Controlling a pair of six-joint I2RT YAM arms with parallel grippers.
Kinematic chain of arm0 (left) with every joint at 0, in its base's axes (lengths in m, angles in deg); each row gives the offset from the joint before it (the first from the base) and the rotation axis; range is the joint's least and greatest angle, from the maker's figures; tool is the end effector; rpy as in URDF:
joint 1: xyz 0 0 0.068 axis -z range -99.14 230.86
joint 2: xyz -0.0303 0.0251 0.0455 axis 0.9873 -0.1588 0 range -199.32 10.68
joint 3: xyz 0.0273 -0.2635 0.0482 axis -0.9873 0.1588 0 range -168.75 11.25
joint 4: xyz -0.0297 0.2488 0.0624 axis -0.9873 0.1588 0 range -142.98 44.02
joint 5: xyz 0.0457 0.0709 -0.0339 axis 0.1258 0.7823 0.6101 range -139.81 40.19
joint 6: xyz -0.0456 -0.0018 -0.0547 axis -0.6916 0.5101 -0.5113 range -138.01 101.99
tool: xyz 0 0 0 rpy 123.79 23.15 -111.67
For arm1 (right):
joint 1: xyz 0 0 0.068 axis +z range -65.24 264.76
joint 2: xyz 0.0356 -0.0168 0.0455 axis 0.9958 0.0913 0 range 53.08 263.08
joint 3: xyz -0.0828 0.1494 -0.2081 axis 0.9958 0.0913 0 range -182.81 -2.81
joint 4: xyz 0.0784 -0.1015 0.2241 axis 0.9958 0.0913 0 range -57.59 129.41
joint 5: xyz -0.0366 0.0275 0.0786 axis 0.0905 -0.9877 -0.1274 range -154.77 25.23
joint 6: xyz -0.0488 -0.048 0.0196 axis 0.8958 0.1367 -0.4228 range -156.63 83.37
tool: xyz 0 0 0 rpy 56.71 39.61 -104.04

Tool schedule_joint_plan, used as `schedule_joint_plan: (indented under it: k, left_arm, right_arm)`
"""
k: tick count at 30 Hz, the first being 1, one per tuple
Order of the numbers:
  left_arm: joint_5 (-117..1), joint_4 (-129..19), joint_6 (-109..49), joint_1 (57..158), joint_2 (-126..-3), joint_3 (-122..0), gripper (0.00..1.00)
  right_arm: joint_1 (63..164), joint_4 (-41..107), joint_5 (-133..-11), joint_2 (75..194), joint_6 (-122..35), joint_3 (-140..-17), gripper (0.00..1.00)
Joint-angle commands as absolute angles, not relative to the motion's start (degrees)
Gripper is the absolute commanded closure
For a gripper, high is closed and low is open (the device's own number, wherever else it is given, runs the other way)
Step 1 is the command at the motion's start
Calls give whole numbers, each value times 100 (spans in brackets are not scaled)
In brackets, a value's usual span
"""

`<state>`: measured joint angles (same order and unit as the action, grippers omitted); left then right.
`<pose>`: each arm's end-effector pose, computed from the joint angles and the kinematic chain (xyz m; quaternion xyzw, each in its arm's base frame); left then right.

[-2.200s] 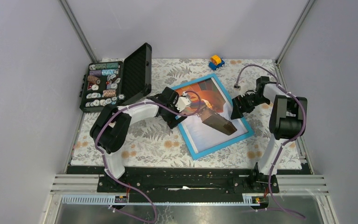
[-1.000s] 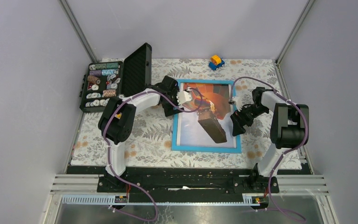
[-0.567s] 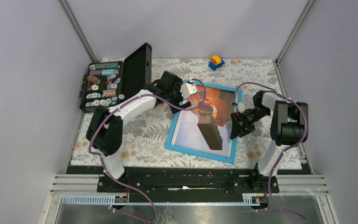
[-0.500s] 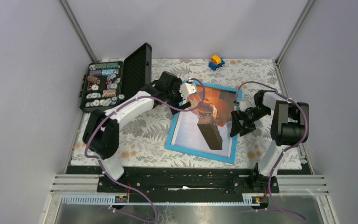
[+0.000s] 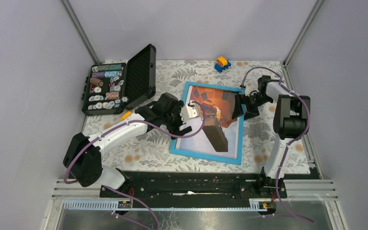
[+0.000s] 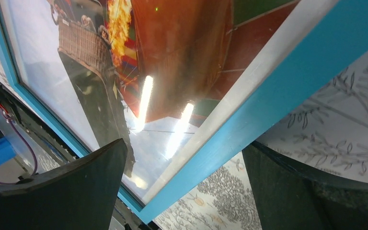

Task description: Take the photo out of the frame

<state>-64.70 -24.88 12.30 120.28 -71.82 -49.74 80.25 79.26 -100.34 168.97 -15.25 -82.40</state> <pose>0.2356 -0.2131 0.2394 0.5686 0.7380 -0.1485 0.3316 0.3798 0.0042 0.1322 -0.1575 0.9375 0.2845 0.1237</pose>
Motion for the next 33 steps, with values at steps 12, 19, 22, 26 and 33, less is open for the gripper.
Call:
schedule_joint_plan:
  k: [12,19,22,26,33]
  left_arm:
    - [-6243,-2867,880,13349,-7286,-3931,3]
    - [-6020,-2894,835,13729,-7702,-4099,8]
    - [-6031,-2923,784,13729,-7677,-4142,9]
    - [-6003,-3012,817,13731,-7584,-4165,10]
    - [-5927,-3042,898,13738,-7711,-4201,15]
  right_arm:
    - [8274,7195,-9613,17444,-1702,-8727,1]
    - [8257,7390,-9228,16631,-1835,-8555,1]
    - [8257,7411,-8953,16399,-1909,-8280,7]
    - [8257,7395,-9187,16234,-1966,-7909,15]
    - [8265,7319,-9292,16271,-2133,-7640,22]
